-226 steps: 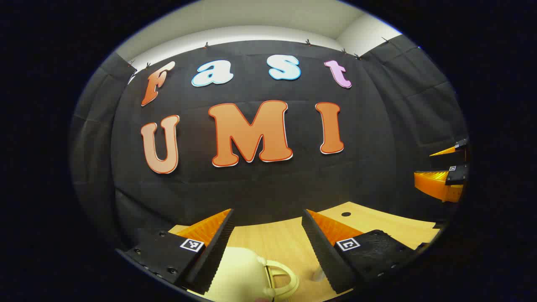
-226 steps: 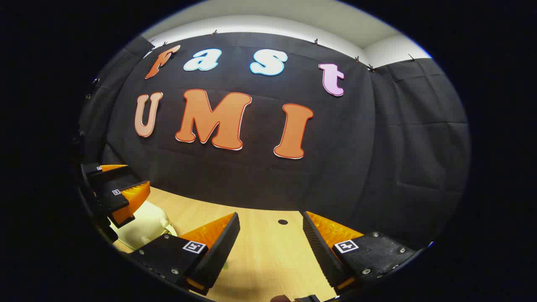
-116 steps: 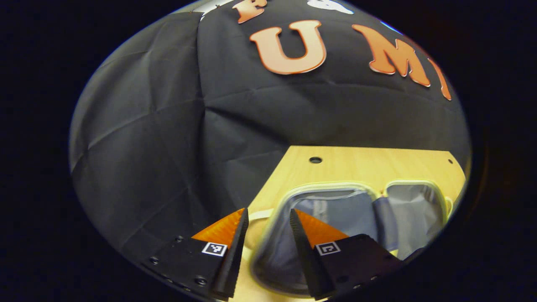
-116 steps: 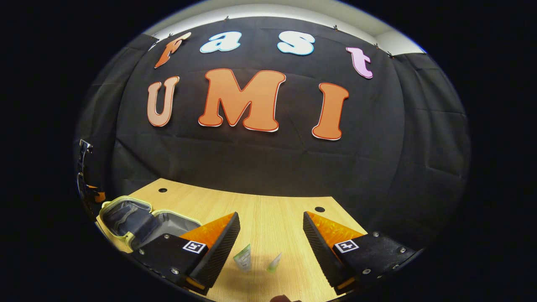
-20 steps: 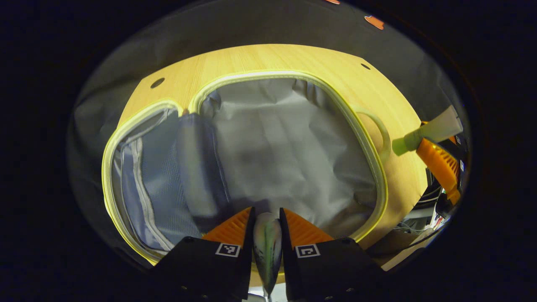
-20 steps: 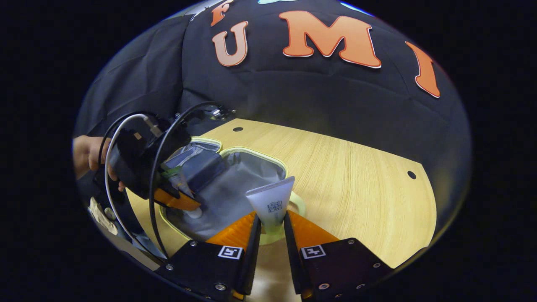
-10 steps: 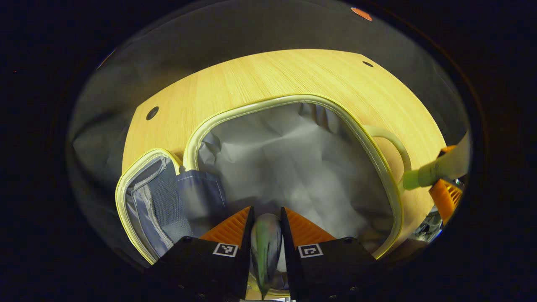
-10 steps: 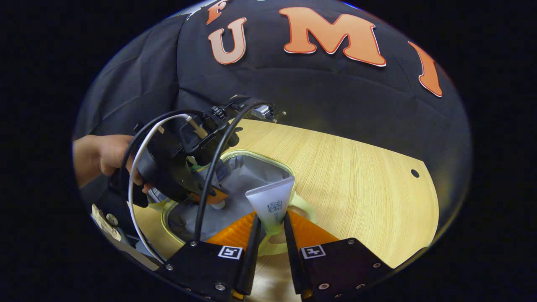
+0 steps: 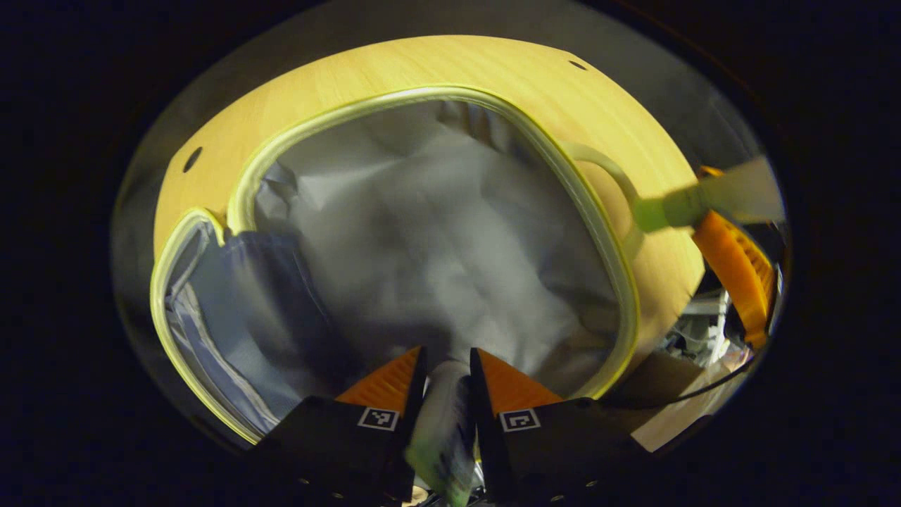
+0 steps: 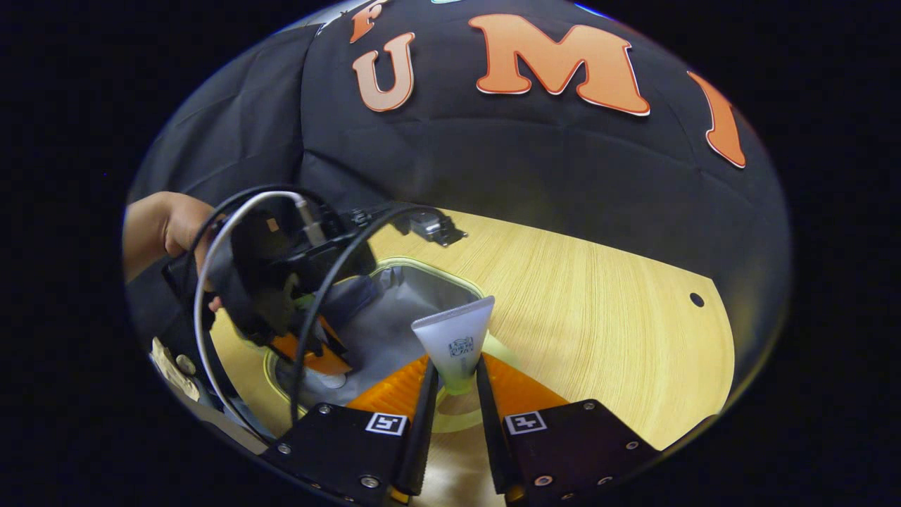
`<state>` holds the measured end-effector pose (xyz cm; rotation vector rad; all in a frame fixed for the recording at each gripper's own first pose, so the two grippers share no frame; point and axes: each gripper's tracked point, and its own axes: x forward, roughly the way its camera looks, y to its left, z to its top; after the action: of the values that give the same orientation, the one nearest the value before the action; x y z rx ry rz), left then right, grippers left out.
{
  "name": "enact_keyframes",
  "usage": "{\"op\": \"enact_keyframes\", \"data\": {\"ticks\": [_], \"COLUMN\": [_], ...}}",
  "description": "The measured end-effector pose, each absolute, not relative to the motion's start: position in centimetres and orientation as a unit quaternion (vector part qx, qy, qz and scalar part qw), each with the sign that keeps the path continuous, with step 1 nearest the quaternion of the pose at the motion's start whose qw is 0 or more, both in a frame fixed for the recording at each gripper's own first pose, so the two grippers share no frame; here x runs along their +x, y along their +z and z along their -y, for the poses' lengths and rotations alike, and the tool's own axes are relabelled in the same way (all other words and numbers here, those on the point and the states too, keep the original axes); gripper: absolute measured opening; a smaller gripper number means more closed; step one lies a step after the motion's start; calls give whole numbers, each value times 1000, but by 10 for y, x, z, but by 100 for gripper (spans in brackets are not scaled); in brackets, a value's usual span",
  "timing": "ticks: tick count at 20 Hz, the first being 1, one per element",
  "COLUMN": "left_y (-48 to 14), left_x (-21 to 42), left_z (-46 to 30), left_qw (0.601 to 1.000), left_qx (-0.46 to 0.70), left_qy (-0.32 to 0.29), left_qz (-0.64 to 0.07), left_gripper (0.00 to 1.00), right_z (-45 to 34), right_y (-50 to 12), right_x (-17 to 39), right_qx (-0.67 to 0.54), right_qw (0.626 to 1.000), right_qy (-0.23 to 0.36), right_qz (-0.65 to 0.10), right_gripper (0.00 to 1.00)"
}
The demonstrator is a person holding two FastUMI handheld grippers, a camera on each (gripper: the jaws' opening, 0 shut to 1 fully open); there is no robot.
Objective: First open the suitcase, pack the skin care products into it, and then close the suitcase.
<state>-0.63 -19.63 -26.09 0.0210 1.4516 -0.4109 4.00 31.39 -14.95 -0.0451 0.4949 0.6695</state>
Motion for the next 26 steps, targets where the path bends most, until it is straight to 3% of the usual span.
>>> {"op": "enact_keyframes", "data": {"ticks": [7, 12, 17, 24, 25, 26], "left_y": [-271, -248, -212, -185, -186, -184], "left_x": [37, 51, 47, 20, 14, 5], "left_z": [181, 175, 146, 53, 35, 17], "left_qw": [794, 842, 882, 903, 902, 899], "left_qx": [5, -23, -43, -111, -119, -125], "left_qy": [-118, -102, -73, 30, 47, 66], "left_qz": [-597, -530, -464, -413, -412, -415], "left_gripper": [41, 70, 84, 85, 85, 85], "right_z": [-315, -336, -365, -378, -378, -376], "right_y": [-153, -164, -177, -195, -197, -200], "right_x": [44, 39, 25, 8, 8, 7], "right_qx": [-20, -23, -33, -23, -26, -29], "right_qw": [914, 900, 874, 838, 834, 834], "right_qy": [323, 346, 383, 393, 390, 381], "right_qz": [-245, -265, -298, -378, -389, -399], "right_gripper": [37, 37, 37, 37, 31, 37]}}
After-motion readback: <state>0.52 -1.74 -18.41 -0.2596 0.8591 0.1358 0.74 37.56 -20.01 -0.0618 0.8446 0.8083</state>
